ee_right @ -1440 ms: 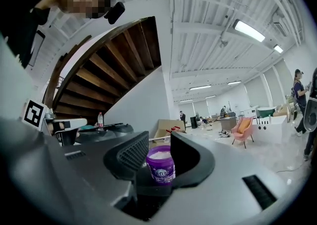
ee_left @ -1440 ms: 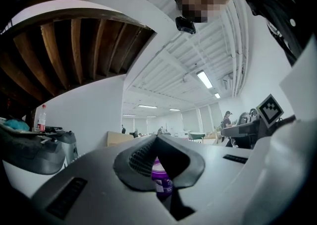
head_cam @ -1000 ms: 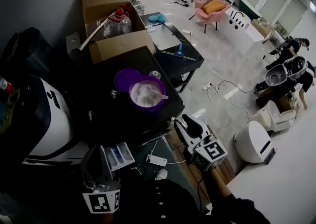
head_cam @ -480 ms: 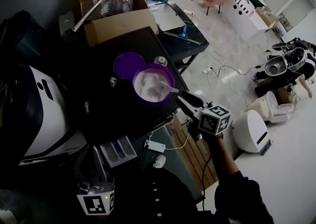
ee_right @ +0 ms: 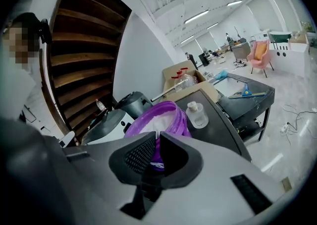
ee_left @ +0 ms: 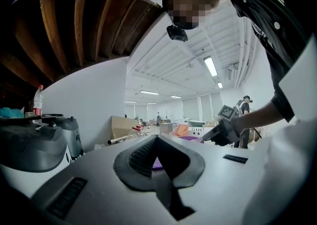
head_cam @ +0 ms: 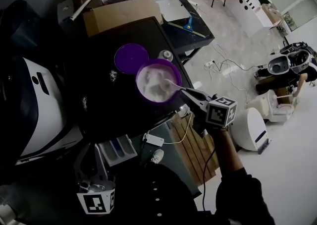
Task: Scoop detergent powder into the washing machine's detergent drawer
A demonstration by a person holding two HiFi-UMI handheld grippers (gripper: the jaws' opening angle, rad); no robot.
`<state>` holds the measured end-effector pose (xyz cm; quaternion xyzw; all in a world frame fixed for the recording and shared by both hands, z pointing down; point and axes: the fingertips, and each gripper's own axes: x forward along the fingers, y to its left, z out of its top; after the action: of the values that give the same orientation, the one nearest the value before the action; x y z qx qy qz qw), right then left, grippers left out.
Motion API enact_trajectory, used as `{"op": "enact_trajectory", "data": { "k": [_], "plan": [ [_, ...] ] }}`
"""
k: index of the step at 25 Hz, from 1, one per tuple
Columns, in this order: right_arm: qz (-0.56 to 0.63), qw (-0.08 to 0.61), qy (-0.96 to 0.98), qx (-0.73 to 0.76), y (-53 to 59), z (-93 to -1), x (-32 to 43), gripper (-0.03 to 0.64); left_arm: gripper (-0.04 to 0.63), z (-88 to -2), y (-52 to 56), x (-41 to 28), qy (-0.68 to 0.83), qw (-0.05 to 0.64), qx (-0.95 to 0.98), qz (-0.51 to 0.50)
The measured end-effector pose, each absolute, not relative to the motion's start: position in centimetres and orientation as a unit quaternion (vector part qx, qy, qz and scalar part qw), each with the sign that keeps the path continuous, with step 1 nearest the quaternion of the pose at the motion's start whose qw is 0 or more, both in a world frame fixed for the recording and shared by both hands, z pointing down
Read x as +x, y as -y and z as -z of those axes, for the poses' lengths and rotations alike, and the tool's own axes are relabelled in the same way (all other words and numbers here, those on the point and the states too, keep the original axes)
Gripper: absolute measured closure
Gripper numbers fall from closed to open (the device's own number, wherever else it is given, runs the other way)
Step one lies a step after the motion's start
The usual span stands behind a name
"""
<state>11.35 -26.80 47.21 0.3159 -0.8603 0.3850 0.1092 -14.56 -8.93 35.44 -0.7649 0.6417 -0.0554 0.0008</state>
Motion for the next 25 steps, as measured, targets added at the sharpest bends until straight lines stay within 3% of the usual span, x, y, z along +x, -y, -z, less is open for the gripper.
{"op": "enact_trajectory", "data": {
  "k": [7,12,25],
  "plan": [
    [-0.372,0.109,0.873,0.296,26.9,-46.3,11.2,0.584,0.591,-36.0,9.7,-14.5,-0.643,-0.008,-0.764,0.053],
    [-0.299,0.130,0.900,0.290,27.1,-44.6,10.8,0.586,0.591,-35.9,10.0,-14.6,-0.644,-0.009,-0.763,0.051],
    [-0.004,0.313,0.892,0.327,29.4,-43.7,6.7,0.586,0.591,-36.6,10.4,-15.2,-0.649,-0.017,-0.758,0.058]
  ]
}}
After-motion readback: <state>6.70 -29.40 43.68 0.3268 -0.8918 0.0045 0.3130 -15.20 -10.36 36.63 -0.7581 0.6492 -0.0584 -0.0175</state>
